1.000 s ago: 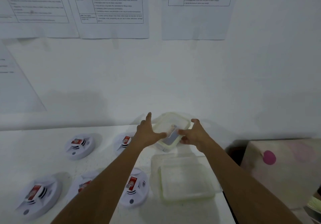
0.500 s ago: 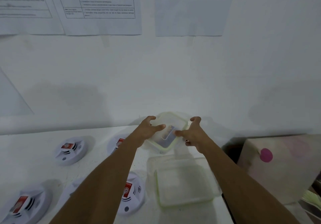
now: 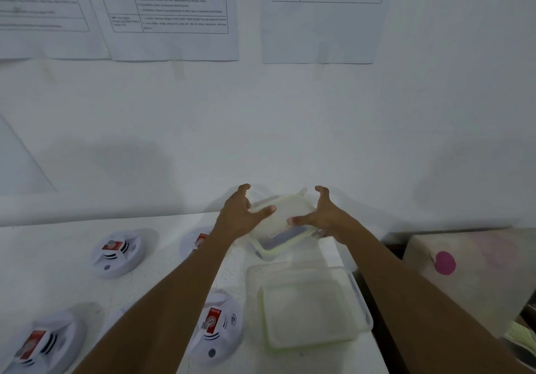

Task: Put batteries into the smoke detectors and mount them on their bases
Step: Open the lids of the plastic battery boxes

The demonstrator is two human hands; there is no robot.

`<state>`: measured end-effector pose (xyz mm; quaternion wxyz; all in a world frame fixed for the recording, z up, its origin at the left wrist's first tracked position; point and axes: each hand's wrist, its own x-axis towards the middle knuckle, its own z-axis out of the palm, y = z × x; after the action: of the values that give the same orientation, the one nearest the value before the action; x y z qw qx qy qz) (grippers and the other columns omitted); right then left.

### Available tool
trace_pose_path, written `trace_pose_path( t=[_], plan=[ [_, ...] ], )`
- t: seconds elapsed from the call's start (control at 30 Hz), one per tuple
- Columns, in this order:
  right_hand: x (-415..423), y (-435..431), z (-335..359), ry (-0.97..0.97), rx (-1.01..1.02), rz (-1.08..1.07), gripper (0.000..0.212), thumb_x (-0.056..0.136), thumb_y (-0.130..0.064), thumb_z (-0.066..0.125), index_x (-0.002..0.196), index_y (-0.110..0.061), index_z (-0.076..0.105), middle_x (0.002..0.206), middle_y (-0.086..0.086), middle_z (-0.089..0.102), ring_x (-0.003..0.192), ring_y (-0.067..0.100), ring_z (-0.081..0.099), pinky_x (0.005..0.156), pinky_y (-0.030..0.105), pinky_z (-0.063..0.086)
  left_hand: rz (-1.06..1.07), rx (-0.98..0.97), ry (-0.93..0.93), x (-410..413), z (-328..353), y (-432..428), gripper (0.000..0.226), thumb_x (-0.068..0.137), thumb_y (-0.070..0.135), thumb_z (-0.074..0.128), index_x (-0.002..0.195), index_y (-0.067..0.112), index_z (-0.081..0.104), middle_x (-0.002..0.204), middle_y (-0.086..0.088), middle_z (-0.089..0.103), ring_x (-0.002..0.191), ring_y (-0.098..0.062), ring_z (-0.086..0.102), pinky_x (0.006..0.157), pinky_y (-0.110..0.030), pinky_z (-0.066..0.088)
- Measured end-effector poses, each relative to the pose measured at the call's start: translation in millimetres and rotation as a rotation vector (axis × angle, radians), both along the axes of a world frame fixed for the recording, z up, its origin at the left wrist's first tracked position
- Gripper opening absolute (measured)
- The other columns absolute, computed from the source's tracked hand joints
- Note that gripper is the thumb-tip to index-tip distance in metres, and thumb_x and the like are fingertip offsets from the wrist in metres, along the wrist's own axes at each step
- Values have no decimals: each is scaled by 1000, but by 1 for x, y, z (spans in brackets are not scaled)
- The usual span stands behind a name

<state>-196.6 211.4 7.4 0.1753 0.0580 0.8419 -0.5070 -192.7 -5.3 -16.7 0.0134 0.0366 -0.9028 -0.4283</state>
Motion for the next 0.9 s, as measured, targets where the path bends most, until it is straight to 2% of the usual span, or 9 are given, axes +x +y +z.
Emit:
trace_pose_path(
  t=[0.1, 0.2, 0.27, 0.33, 0.4, 0.57, 0.7, 0.8, 0.9],
  plan=[
    [9, 8, -5, -27, -8, -60, 113, 64, -39, 89, 145, -32, 10, 133, 6, 40, 113, 27, 47, 80, 39, 51, 74, 37, -68, 14, -4, -10, 80, 77, 59, 70, 140, 21, 40, 111, -4, 55, 99, -19, 58, 85, -34, 53],
    [13, 18, -7, 61, 63, -93, 103, 69, -51, 82, 144, -25, 16, 138, 12, 42, 119, 28, 49, 88, 35, 45, 81, 224, -165, 34, -6, -14, 64, 81, 46, 74, 132, 20, 47, 111, -8, 58, 79, -20, 62, 59, -27, 51],
    [14, 26, -4, 139, 56, -140, 89, 75, -49, 78, 143, -22, 27, 134, 14, 47, 119, 27, 51, 92, 33, 41, 74, 302, -162, 43, -6, -14, 53, 84, 34, 75, 128, 17, 51, 106, -11, 60, 67, -20, 59, 54, -27, 49],
    [14, 35, 2, 182, 68, -153, 68, 81, -39, 76, 137, -21, 41, 117, 9, 55, 101, 23, 56, 84, 31, 43, 72, 356, -121, 49, -4, -14, 46, 85, 23, 75, 125, 15, 54, 99, -12, 61, 64, -20, 57, 51, -27, 47],
    [15, 41, 10, 203, 50, -137, 51, 85, -26, 74, 130, -20, 51, 101, 7, 57, 78, 18, 54, 66, 29, 44, 93, 390, -53, 53, 3, -14, 42, 86, 17, 74, 123, 15, 56, 96, -11, 60, 67, -19, 56, 50, -27, 46],
    [28, 44, 33, 322, -102, -112, 16, 88, -11, 70, 103, -9, 66, 78, 10, 58, 56, 16, 50, 51, 28, 43, 125, 527, 176, 63, 31, -10, 36, 88, 1, 67, 120, 15, 59, 90, -4, 58, 73, -15, 58, 53, -28, 51],
    [38, 41, 43, 399, -198, -118, 4, 89, -11, 69, 92, -10, 66, 81, 8, 63, 55, 18, 58, 53, 29, 48, 180, 677, 226, 66, 46, -13, 28, 93, -2, 53, 114, 12, 63, 95, -8, 64, 81, -21, 63, 67, -34, 57],
    [46, 40, 45, 377, -343, -126, 4, 92, -6, 64, 88, -8, 65, 86, 14, 66, 68, 23, 69, 62, 31, 53, 177, 999, 138, 73, 52, -16, 16, 96, 5, 48, 92, 5, 64, 88, -9, 66, 85, -24, 63, 85, -36, 56],
    [52, 38, 46, 285, -635, -123, 11, 93, -5, 58, 90, 1, 67, 96, 16, 68, 94, 31, 72, 87, 36, 55, 203, 1085, 115, 75, 48, -16, 26, 98, 9, 53, 74, 2, 60, 84, -7, 63, 84, -20, 61, 90, -34, 53]
  ],
)
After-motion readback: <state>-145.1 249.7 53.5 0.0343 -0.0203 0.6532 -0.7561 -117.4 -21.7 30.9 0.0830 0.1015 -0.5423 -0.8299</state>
